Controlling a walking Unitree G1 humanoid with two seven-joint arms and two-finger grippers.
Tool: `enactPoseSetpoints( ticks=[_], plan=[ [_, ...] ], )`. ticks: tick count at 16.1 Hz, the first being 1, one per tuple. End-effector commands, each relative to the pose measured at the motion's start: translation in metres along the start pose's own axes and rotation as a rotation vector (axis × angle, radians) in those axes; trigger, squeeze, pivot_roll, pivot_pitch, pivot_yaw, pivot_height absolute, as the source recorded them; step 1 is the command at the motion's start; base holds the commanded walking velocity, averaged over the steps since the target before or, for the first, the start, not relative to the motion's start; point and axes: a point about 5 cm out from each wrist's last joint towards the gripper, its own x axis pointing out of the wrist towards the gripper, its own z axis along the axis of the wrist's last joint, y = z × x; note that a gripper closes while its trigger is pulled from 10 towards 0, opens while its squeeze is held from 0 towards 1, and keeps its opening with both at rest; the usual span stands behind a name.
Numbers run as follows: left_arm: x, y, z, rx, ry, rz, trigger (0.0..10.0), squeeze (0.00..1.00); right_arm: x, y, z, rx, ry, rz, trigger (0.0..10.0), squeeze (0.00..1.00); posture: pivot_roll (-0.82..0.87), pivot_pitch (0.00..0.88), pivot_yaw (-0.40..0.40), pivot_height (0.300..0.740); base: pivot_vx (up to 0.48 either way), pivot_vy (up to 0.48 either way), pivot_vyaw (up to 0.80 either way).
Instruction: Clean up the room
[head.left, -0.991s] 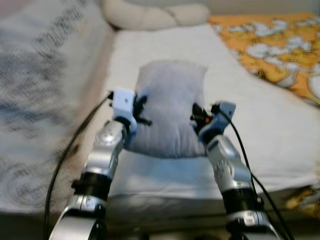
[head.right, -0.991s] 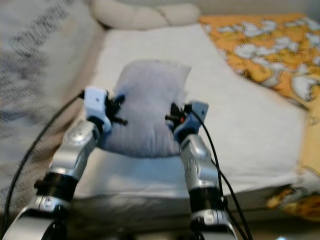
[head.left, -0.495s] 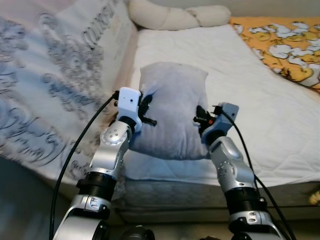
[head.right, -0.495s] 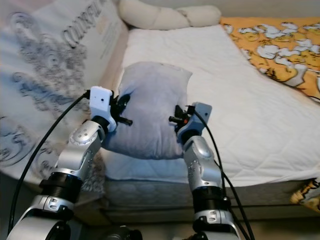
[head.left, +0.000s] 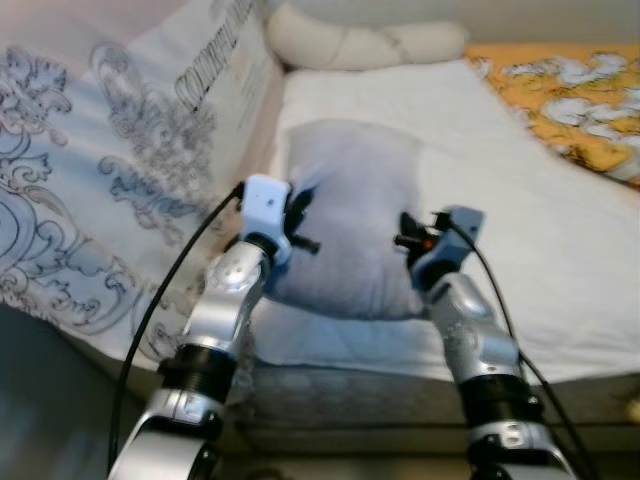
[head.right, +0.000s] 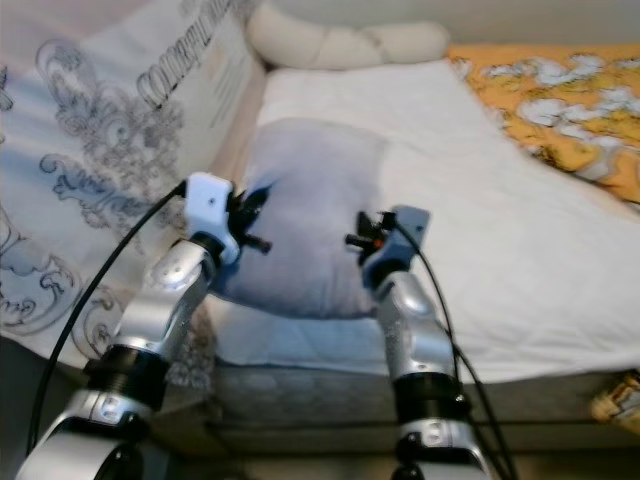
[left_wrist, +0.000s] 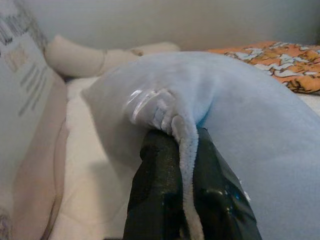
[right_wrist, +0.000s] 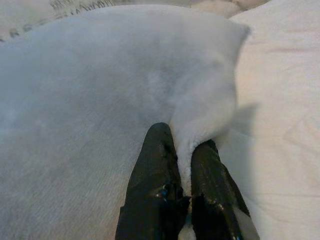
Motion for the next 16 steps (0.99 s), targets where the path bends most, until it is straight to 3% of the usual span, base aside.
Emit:
enactPoseSetpoints(
  ticks=[1, 5, 10, 16],
  plan=[
    [0.0003, 0.0073, 0.0086, 0.015, -0.038, 0.020, 10.0, 0.00, 0.0008, 0.0049, 0.0003, -0.018, 0.002, 0.017, 10.0, 0.00, 0.01, 0.000, 0.056, 0.740, 0.379, 0.000, 0.00],
    [-0.0005, 0.0063, 0.0079, 0.018, -0.038, 0.014, 10.0, 0.00, 0.0011, 0.0055, -0.0026, -0.067, 0.020, 0.013, 10.0, 0.00, 0.01, 0.000, 0.056, 0.740, 0.374, 0.000, 0.34],
    [-0.0003, 0.0068, 0.0085, 0.027, -0.039, 0.013, 10.0, 0.00, 0.0006, 0.0027, -0.0065, -0.046, 0.042, -0.006, 10.0, 0.00, 0.01, 0.000, 0.057, 0.740, 0.367, 0.000, 0.09],
    [0.0004, 0.0094, 0.0083, 0.086, -0.031, 0.007, 10.0, 0.00, 0.0013, 0.0030, -0.0069, -0.019, 0.045, 0.005, 10.0, 0.00, 0.02, 0.000, 0.058, 0.740, 0.000, 0.000, 0.00]
  ],
)
